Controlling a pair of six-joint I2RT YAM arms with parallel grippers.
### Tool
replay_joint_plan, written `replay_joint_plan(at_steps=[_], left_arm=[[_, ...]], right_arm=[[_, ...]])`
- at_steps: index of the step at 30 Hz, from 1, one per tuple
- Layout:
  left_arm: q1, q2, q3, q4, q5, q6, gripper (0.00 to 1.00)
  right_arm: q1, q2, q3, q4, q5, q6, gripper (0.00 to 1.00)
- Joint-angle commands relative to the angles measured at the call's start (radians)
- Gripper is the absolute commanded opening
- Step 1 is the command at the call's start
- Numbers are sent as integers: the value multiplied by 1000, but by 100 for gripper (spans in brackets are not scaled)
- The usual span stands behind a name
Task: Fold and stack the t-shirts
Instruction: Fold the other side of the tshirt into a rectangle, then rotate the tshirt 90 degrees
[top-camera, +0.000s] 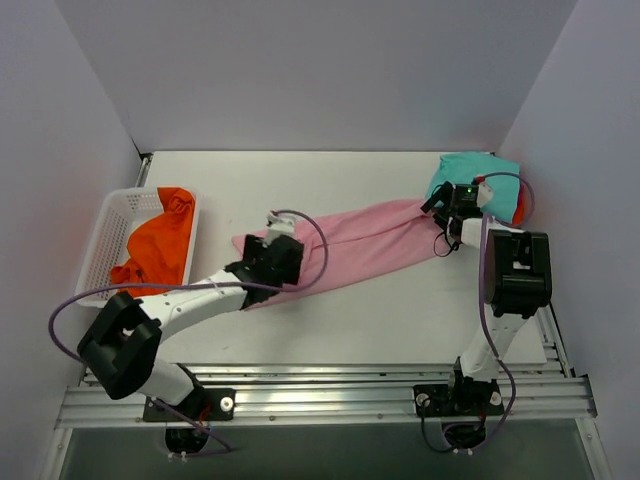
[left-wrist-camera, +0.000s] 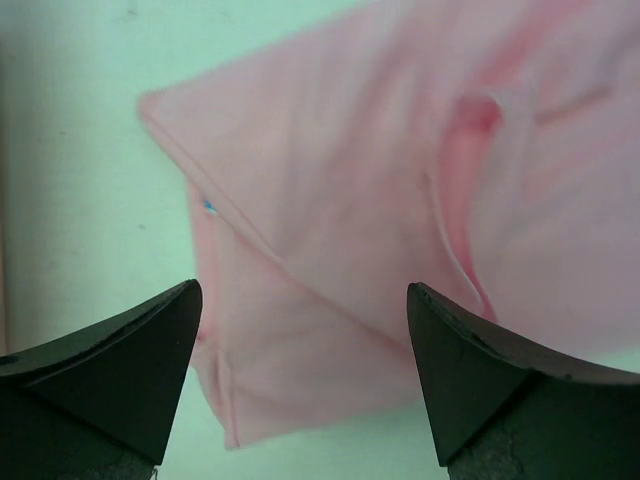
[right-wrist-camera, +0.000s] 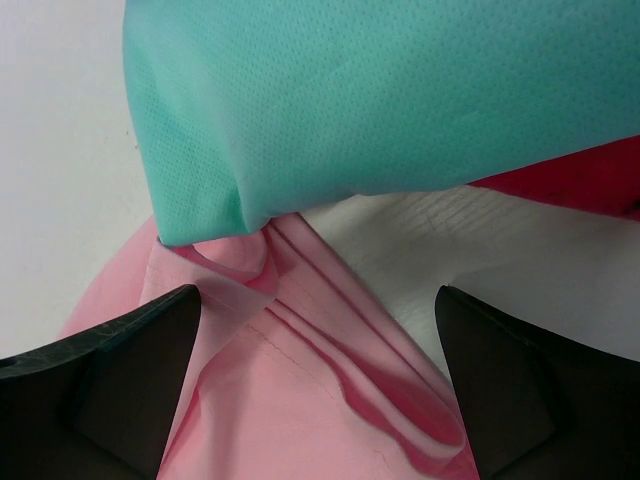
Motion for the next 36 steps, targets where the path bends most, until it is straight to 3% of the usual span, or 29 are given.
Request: replay_joint_plan(at_steps=[1,5,6,13,16,23,25,30,31,33,34,35,36], left_arm=[[193,-55,-34,168,172,-74,92],[316,52,-2,200,266,-130,78],[343,80,21,208,291,-147,69],[394,321,102,295,453,-191,27],[415,413,159,224,481,-205,15],[532,609,505,-24,541,-197,9],[557,715,727,-176,556,-179,9],[627,940,1163,-344,601,-116,9],[635,1052,1367,-433,596,-108,9],[661,1179,1601,-548,636,-76,9],[670,1308,1838,-571,651,-72,11],[679,1359,1933,-575,671,-70,15],[701,1398,1995,-509,762,-84,32]], right_arm=[[-3,-2,21,30,-19,10,100],[-3,10,27,34,-29,12,100],[-3,13,28,34,-30,12,100],[-3,19,38,25,-24,5,100],[-3,28,44,25,-26,5,100],[6,10,33,39,-27,9,100],[13,-5,25,44,-26,5,100],[99,-117,2,51,48,-17,100],[125,-137,8,44,66,-28,100],[182,-176,21,37,99,-44,100],[199,-183,30,44,97,-45,100],[217,-188,36,51,90,-47,100],[252,-185,45,73,70,-59,100]])
